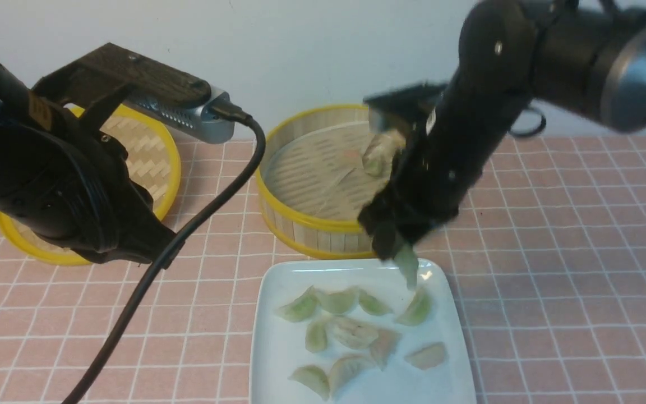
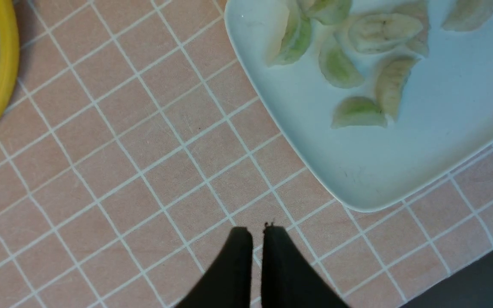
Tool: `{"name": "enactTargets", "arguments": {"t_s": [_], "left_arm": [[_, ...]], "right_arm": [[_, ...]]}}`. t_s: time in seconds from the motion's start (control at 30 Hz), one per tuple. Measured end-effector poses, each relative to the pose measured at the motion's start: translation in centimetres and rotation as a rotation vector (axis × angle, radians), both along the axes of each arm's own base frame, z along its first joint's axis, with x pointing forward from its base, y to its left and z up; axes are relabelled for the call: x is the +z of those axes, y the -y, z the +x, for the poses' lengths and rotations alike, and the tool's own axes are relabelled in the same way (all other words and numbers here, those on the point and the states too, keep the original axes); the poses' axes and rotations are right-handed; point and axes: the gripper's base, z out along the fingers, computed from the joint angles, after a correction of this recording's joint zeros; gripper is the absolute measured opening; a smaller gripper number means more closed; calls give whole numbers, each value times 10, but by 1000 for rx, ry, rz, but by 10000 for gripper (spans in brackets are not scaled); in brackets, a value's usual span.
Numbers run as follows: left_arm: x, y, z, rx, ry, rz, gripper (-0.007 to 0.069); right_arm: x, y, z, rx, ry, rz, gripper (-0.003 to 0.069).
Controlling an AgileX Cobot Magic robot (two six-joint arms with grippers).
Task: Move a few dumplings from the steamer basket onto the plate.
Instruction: Use the right arm to put the dumpling into the plate
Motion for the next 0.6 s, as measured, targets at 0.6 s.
{"name": "enactTargets", "arguments": {"t_s": [0.6], "left_arm": [[2,5,1,0,17,-60,18]], "right_arm": [[-56,-19,-54,62,-175,-122,501]]}}
